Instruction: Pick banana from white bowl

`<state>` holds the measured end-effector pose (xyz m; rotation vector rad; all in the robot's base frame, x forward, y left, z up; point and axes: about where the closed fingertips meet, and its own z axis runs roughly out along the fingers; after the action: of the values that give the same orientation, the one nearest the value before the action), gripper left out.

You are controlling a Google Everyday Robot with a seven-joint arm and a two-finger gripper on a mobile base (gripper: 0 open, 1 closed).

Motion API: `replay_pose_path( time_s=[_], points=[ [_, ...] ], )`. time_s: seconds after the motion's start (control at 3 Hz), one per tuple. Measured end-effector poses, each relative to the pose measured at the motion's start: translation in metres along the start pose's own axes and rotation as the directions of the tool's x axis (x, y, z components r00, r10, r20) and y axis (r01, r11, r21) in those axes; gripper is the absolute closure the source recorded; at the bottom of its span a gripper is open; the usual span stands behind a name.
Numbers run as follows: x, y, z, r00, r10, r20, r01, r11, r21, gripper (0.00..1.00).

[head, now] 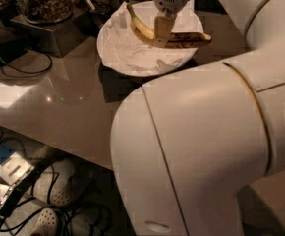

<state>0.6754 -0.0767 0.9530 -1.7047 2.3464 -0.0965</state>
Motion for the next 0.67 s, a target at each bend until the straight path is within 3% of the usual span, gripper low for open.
replay_pose_path(
  time_s=[0.33,0.67],
  points=[
    [0.002,0.002,-0.001,1.000,-0.002,-0.004,0.002,1.0000,-0.004,1.00],
    [0.037,0.020,-0.019,0.999,0.047,-0.005,-0.047,0.9986,-0.026,1.00]
  ],
)
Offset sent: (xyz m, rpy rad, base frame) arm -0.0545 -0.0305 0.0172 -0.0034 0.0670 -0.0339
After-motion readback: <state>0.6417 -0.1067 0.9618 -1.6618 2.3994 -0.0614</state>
